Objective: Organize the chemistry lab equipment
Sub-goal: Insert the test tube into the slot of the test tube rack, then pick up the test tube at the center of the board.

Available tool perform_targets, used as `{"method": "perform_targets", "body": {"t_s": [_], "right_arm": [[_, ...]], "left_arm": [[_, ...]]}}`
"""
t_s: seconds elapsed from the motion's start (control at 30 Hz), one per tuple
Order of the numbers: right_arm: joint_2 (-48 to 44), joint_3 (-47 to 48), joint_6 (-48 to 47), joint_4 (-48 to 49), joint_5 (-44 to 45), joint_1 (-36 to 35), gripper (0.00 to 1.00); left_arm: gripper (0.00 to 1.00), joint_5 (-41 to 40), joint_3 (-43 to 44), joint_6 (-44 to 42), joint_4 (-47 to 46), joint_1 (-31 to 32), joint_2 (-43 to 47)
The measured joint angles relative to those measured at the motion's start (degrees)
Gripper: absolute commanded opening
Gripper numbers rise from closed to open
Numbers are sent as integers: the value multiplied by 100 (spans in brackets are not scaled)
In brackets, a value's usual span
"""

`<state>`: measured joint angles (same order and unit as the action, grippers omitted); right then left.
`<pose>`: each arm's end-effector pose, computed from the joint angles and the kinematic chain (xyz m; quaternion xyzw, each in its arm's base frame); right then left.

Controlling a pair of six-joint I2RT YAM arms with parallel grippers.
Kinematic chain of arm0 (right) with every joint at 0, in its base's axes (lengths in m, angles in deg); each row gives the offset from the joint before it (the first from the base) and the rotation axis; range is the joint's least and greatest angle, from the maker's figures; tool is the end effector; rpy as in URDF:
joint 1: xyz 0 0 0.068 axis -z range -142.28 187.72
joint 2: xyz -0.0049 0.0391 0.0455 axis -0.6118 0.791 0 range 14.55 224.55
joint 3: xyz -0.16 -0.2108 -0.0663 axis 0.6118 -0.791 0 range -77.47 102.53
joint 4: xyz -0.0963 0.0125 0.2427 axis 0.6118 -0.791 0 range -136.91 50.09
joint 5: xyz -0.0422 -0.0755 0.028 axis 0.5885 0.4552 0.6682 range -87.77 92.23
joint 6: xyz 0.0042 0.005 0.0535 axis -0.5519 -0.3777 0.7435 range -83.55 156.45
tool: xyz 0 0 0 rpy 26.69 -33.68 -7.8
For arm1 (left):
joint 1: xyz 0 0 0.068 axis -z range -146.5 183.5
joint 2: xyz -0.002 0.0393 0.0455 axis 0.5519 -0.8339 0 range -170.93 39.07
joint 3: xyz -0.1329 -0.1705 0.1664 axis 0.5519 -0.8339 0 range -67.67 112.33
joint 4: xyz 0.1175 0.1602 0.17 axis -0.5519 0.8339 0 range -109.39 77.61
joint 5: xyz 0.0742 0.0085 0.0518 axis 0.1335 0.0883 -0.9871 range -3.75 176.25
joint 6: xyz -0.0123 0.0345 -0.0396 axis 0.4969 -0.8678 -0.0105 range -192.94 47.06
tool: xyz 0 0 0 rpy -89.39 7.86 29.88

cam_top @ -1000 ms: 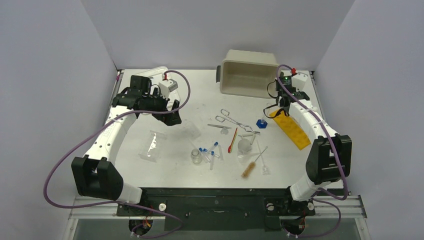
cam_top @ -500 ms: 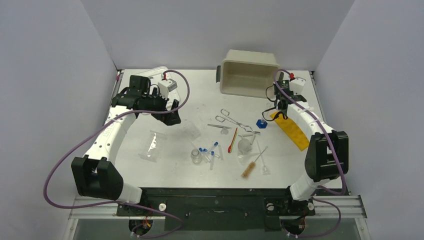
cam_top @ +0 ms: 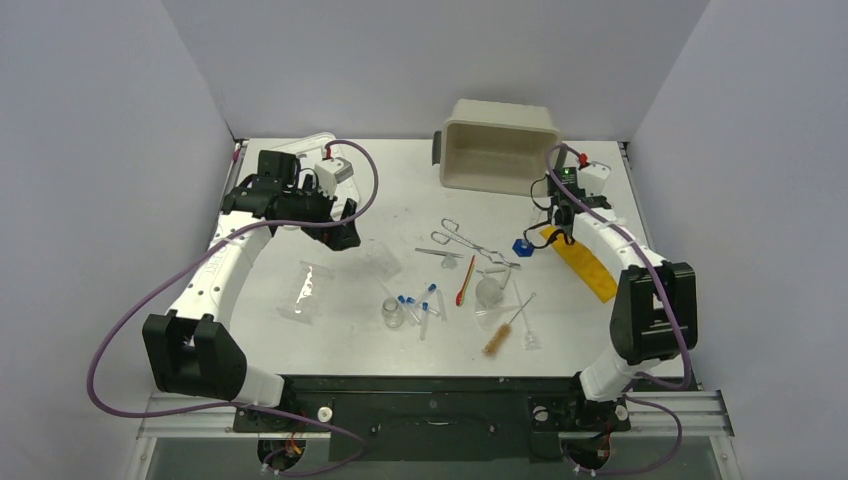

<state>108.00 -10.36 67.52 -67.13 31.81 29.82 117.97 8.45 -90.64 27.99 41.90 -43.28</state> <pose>0.3435 0.0299 0.2376 0.2626 0.8837 -0.1278 0.3658 0.2910 -0.0620 0.3242 0.2894 0.8710 -0.2345 0.3205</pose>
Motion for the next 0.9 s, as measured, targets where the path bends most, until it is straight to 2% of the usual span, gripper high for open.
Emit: {"method": "perform_targets", "body": {"t_s": [0.23, 0.4, 0.63, 0.8, 0.9], "right_arm": [[-341, -101, 118, -33, -66, -28, 49], [-966, -98, 208, -155, -116, -310, 41], [-1598, -168, 278, -367, -538, -1751, 38], [-1543, -332, 284, -603, -1023, -2883, 36], [-1425, -435, 291, -673, -1290, -3276, 35]], "left_arm": [[97, -9, 2, -11, 2, -37, 0], [97, -9, 31, -11, 4, -37, 0], [97, -2, 50, -4, 15, -52, 81], [97, 2, 50, 9, 26, -63, 234], [97, 7, 42, 13, 44, -63, 361]]}}
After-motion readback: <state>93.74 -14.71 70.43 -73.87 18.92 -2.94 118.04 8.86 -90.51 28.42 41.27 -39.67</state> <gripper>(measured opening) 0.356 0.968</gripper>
